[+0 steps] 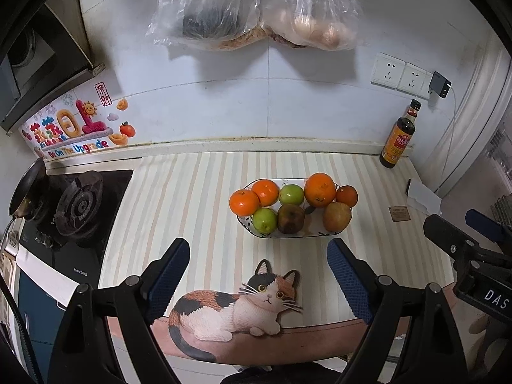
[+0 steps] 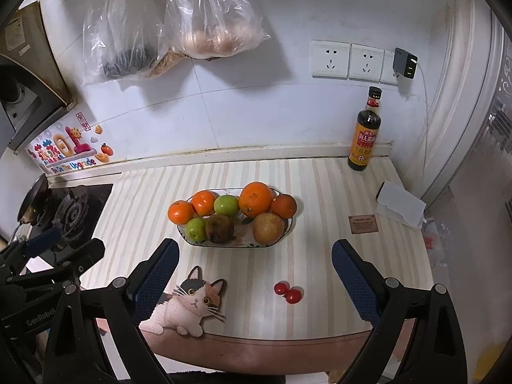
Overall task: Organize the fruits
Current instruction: 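Grasp a cherry tomato with the right tool while the left grasps the other tomato, then place the cherry tomatoes on the plate with both tools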
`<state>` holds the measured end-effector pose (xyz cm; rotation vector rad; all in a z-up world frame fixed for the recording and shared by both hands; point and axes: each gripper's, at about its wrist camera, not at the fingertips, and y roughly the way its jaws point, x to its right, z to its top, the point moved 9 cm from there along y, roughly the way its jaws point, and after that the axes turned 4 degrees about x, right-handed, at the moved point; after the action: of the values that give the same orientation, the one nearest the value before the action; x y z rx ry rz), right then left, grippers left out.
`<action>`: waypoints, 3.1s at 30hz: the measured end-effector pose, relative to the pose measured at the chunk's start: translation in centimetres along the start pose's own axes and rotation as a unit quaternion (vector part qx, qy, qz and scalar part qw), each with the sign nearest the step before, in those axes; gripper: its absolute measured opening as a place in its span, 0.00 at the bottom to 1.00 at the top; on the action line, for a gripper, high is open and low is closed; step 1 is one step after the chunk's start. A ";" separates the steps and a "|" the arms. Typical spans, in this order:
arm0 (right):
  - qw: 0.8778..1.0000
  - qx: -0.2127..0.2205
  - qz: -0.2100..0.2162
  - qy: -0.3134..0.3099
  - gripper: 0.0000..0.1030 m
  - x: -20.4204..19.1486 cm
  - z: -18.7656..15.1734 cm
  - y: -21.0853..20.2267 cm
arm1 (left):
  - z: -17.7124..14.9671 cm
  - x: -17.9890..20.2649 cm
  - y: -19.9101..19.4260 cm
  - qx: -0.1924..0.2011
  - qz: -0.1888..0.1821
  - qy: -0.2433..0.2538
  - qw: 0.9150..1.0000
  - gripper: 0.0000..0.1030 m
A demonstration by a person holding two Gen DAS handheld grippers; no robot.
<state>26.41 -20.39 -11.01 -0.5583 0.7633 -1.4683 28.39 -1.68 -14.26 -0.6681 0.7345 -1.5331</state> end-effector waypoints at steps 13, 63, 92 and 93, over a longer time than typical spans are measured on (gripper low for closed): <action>0.994 -0.082 0.019 0.065 0.95 5.0 -4.2 7.4 | -1.6 1.8 5.7 -0.042 0.019 0.024 0.999 0.98; 0.979 -0.173 0.032 0.105 0.34 15.1 -18.9 21.4 | -15.2 20.7 25.5 -0.319 -0.116 0.103 0.935 0.23; 0.948 -0.107 0.201 0.222 0.34 1.3 -9.4 27.1 | 1.6 8.8 25.7 -0.264 -0.109 0.017 0.958 0.23; 0.947 -0.109 0.201 0.227 0.34 1.0 -9.5 27.4 | 1.4 9.1 26.3 -0.271 -0.108 0.023 0.956 0.23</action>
<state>37.41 -18.93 -37.79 -0.2009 1.3316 -1.1424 45.25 -12.14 -33.86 -1.1535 1.1673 -1.5523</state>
